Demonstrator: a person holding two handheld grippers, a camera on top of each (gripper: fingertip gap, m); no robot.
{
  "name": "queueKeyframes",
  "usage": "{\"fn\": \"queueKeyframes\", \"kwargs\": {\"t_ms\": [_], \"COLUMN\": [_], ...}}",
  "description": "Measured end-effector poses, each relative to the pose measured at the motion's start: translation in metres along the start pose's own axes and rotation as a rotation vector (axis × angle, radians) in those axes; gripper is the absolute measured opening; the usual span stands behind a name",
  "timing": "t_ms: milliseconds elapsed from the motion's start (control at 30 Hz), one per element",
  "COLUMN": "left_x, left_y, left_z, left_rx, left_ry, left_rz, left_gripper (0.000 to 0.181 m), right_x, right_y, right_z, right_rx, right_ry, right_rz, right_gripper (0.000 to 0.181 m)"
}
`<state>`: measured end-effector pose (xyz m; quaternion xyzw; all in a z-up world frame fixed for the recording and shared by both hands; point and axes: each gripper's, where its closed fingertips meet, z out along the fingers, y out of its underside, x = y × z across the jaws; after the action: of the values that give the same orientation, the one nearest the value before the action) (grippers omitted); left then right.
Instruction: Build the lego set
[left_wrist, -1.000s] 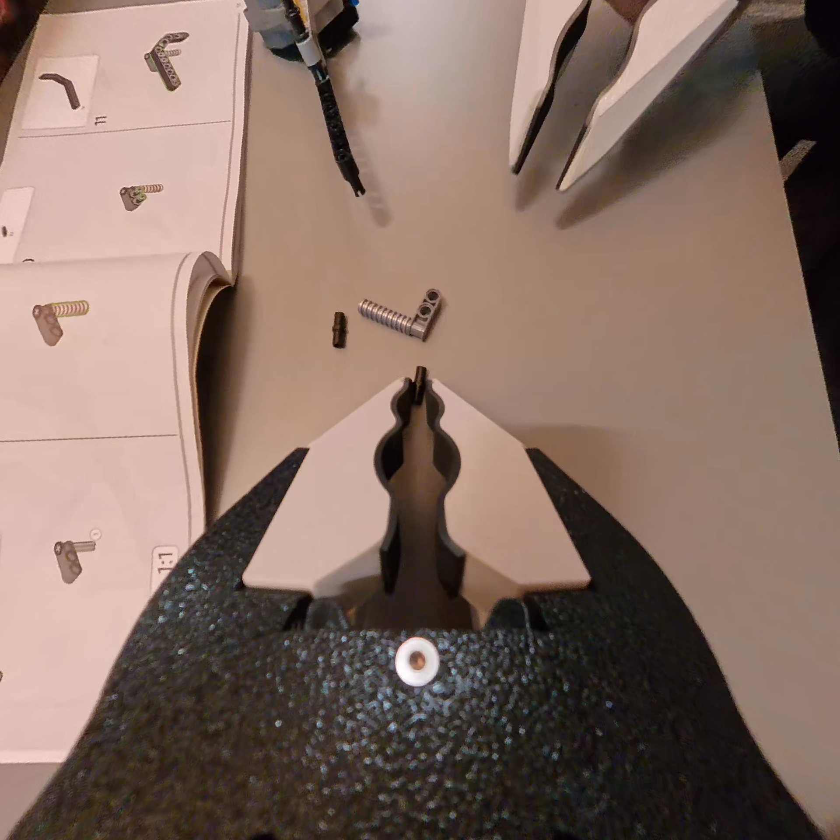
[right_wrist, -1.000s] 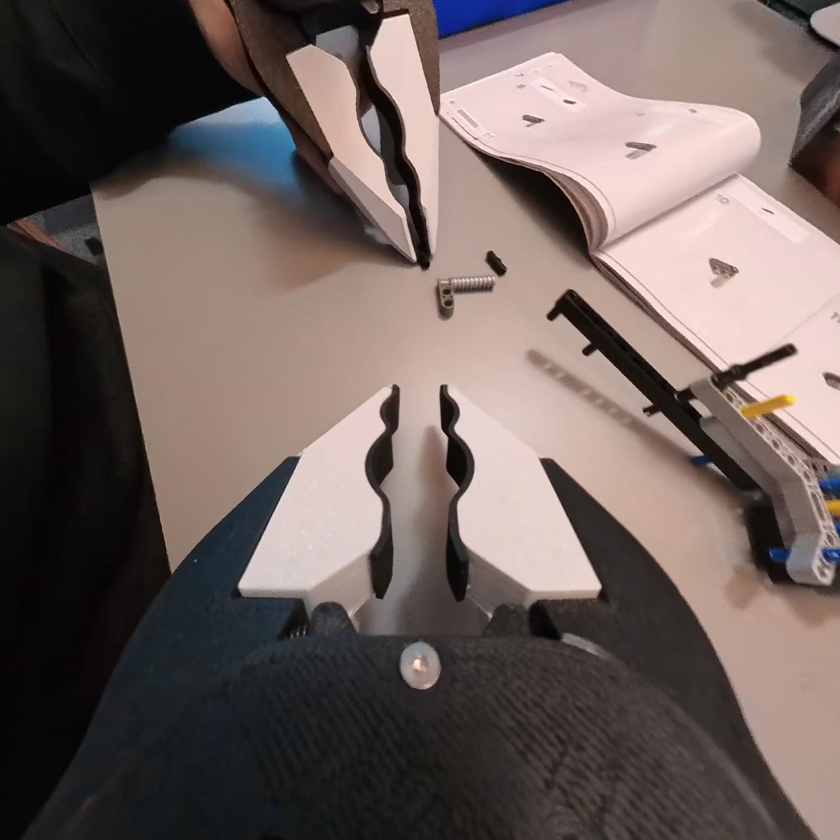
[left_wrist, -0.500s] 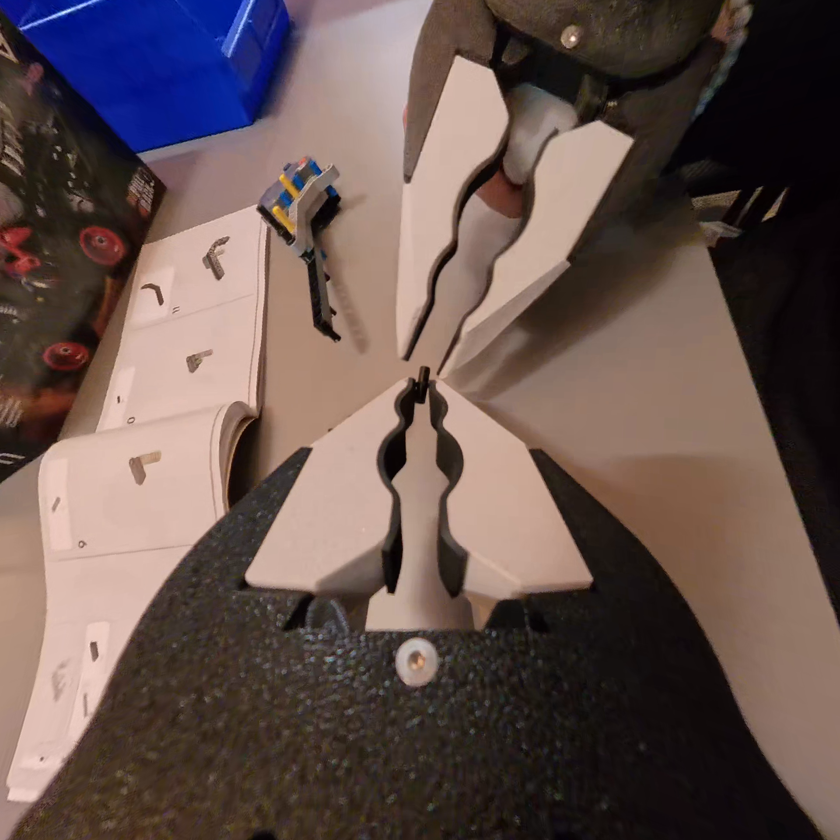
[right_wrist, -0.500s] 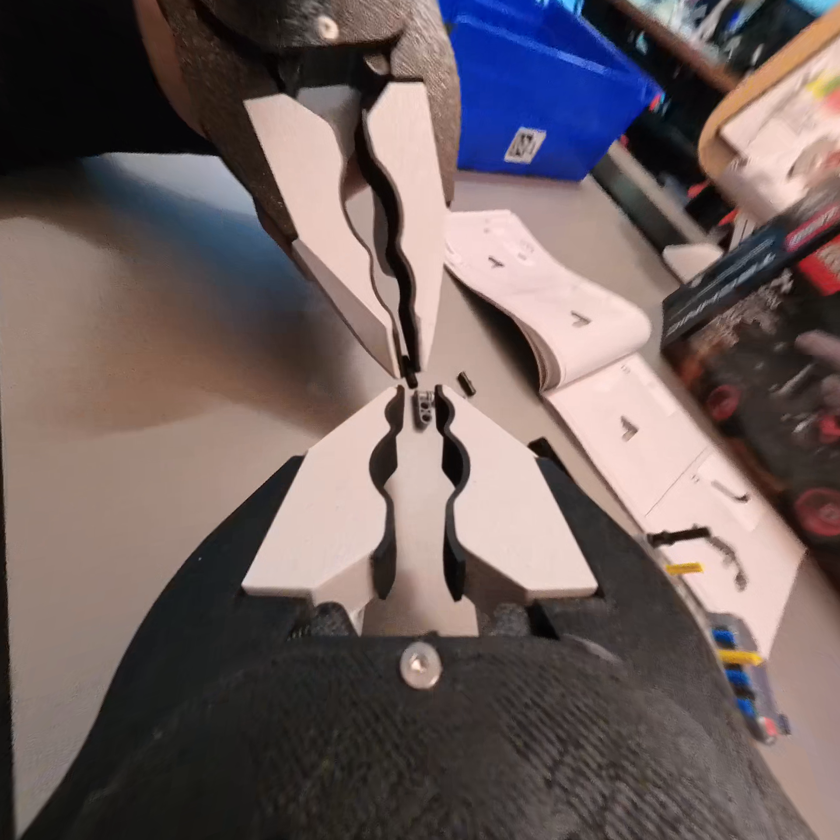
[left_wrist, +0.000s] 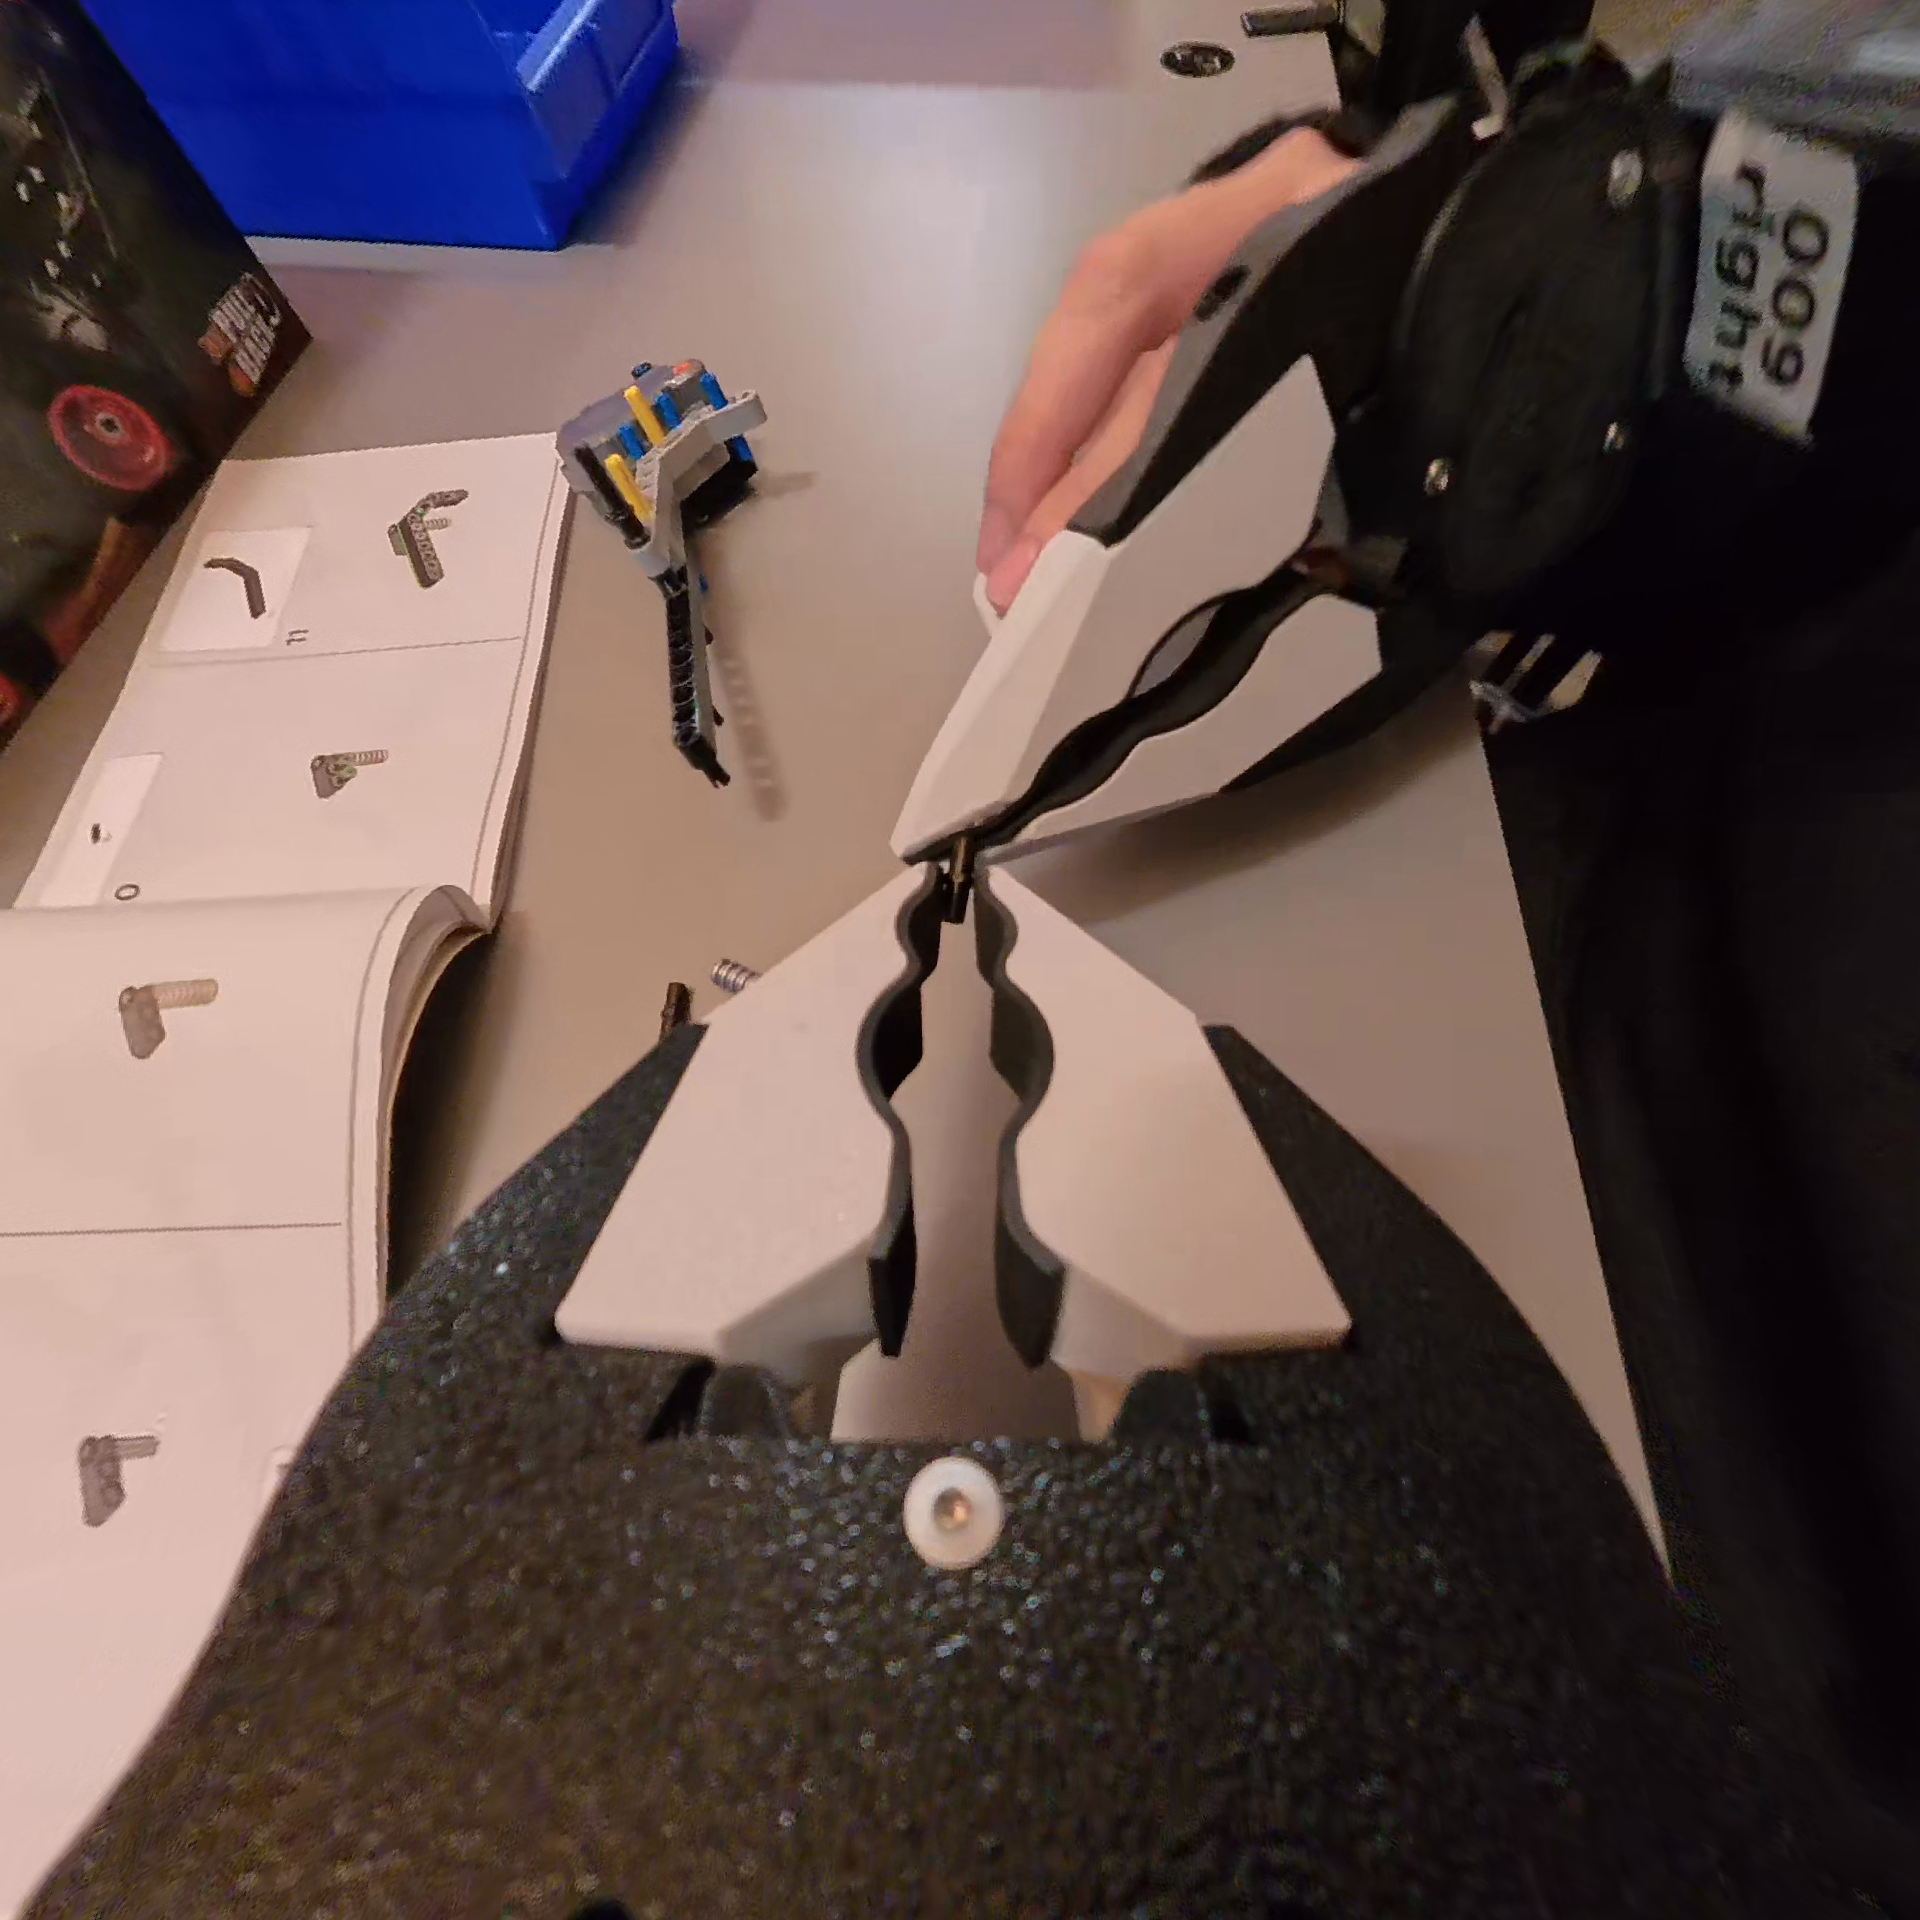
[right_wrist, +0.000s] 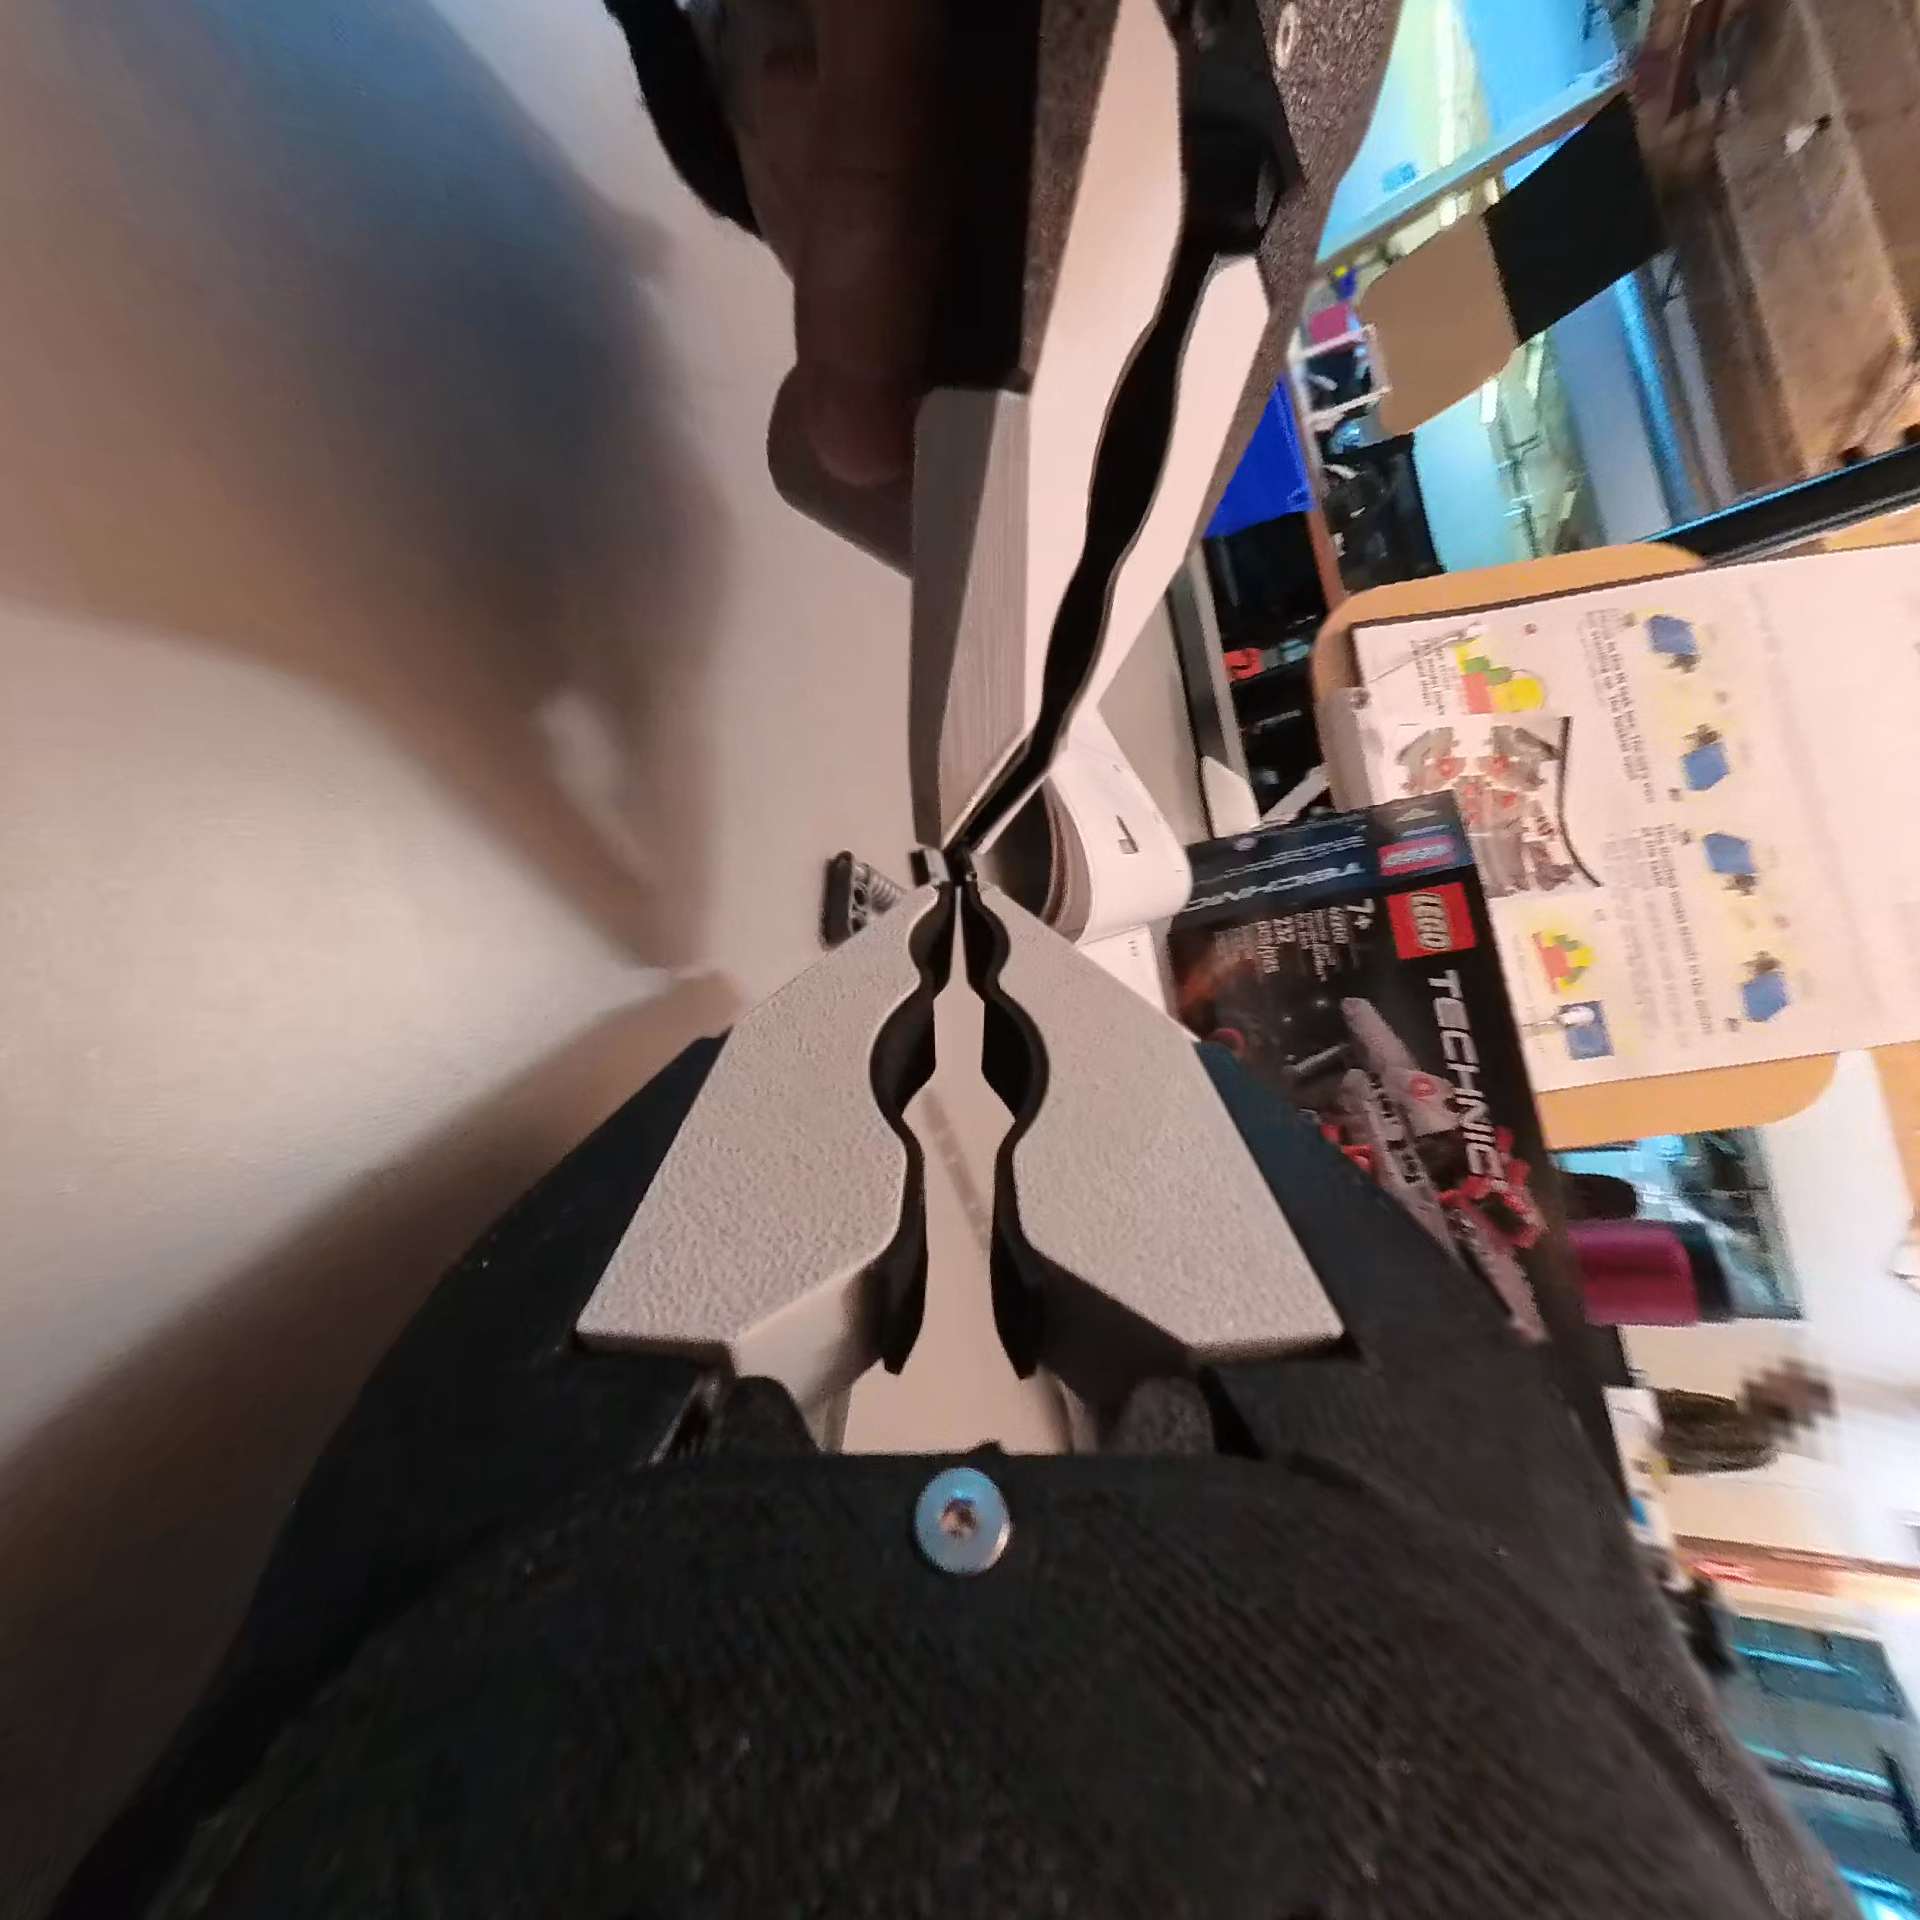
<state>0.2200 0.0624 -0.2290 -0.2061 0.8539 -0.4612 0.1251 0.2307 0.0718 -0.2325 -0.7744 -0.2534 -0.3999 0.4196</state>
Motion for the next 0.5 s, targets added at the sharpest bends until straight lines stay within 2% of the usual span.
{"fn": "queueKeyframes", "kwargs": {"t_ms": [200,367,500], "left_x": [-0.001,-0.002,-0.008], "left_y": [-0.002,-0.015,-0.013], "left_z": [0.000,-0.002,0.000], "left_rx": [0.032,0.146,0.142], "left_ry": [0.041,0.070,0.033], "left_rz": [-0.122,-0.148,-0.130], "left_gripper": [0.003,0.003,0.003], "right_x": [0.000,-0.001,0.003], "right_y": [0.003,0.011,0.014], "right_z": [0.003,0.006,0.007], "right_rx": [-0.013,-0.031,-0.026], "right_ry": [0.033,0.020,0.031], "right_rz": [-0.005,0.072,0.158], "right_gripper": [0.000,0.000,0.000]}}
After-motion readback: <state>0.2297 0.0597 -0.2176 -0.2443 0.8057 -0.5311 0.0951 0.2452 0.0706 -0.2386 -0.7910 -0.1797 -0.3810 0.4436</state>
